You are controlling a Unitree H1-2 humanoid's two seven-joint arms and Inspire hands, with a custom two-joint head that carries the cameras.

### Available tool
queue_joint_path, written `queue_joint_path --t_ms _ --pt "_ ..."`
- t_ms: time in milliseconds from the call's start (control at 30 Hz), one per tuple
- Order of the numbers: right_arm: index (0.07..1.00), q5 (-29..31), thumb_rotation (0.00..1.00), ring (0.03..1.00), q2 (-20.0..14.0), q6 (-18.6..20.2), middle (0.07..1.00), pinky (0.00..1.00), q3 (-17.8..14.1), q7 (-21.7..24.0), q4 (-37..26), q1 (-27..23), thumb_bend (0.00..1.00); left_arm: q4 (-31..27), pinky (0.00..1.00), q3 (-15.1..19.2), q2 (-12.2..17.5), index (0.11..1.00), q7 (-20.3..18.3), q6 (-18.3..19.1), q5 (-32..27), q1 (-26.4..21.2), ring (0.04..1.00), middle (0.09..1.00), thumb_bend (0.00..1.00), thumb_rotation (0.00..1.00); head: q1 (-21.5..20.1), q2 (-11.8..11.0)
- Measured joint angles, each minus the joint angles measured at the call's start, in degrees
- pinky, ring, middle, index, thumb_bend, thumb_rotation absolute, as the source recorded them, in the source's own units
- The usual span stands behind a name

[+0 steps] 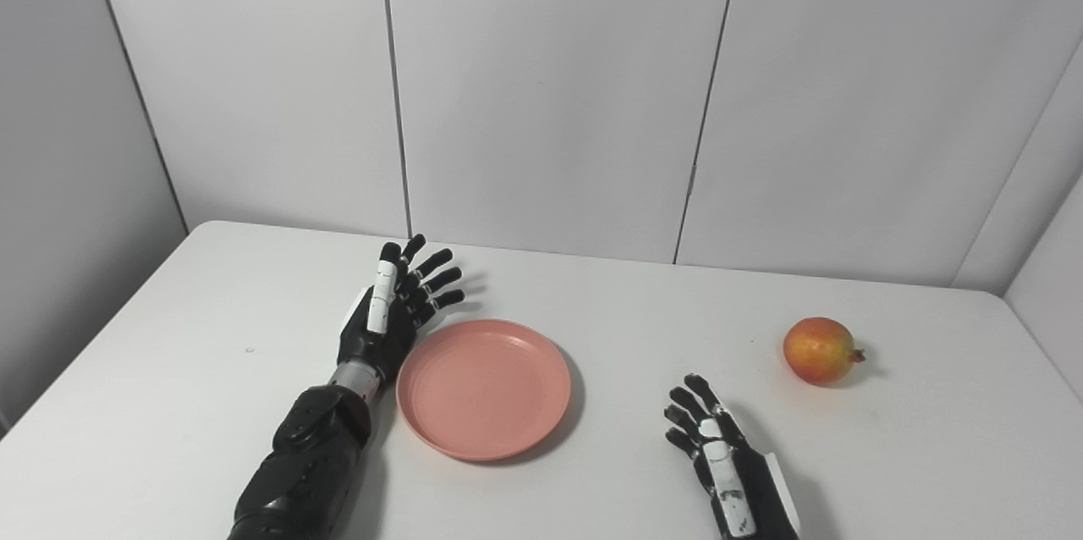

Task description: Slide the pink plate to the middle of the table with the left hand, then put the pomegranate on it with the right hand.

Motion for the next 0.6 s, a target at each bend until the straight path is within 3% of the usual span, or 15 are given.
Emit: queue_joint_path --t_ms 600 --pt "0.904 -1.3 0.87 0.871 0.2 0.0 0.882 0.86 0.3 -0.5 0.0 0.0 0.89 -4.1 0.71 -1.8 -2.3 0.956 0.5 1.9 0.8 2.1 0.825 0.872 0.97 0.82 -1.0 0.4"
